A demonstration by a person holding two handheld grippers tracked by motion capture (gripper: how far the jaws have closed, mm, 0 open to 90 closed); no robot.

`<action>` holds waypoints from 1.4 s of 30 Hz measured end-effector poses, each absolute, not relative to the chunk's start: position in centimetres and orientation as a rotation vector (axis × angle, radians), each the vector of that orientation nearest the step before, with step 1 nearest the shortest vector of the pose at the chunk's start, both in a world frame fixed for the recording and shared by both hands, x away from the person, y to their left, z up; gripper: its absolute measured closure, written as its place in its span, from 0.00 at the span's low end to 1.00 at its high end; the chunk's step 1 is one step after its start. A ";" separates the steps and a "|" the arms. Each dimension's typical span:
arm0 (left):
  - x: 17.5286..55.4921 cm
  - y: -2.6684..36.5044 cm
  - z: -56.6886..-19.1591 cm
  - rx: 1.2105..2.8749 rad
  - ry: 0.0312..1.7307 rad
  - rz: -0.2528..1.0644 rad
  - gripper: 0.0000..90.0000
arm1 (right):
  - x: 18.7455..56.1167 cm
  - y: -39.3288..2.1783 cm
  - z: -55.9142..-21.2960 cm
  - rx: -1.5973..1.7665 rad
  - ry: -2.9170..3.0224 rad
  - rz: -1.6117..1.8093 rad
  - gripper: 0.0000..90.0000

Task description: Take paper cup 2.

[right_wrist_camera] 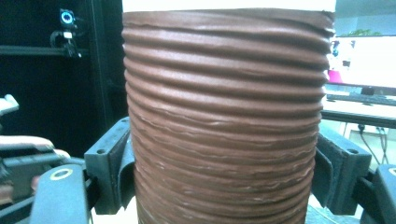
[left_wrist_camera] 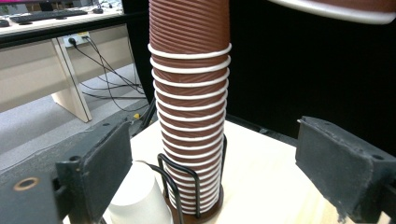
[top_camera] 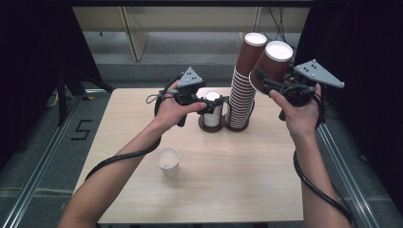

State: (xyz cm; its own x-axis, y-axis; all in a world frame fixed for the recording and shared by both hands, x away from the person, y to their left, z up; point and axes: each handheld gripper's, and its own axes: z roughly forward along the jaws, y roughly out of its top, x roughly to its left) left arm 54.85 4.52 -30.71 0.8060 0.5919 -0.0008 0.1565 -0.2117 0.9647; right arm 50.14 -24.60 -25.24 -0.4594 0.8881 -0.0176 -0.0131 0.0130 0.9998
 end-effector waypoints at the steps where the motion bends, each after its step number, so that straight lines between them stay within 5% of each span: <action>1: 54.7 4.7 -30.8 1.768 0.578 0.441 0.12 | 50.0 -24.6 -25.6 0.921 1.548 1.551 0.24; 22: 52.4 5.6 -33.4 1.815 0.568 0.409 0.13 | 48.9 -22.8 -32.7 0.885 1.744 1.355 0.24; 42: 51.6 7.4 -34.9 1.830 0.578 0.332 0.12 | 47.2 -17.1 -39.4 0.223 1.912 0.644 0.22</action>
State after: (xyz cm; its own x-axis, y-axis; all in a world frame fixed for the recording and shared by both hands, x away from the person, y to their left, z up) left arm 51.57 7.43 -34.92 0.8398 0.5400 -0.0566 0.2228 -0.2476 0.9429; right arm 47.17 -17.14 -39.43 -0.4257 0.4335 -0.7943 -0.1350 0.8375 0.5295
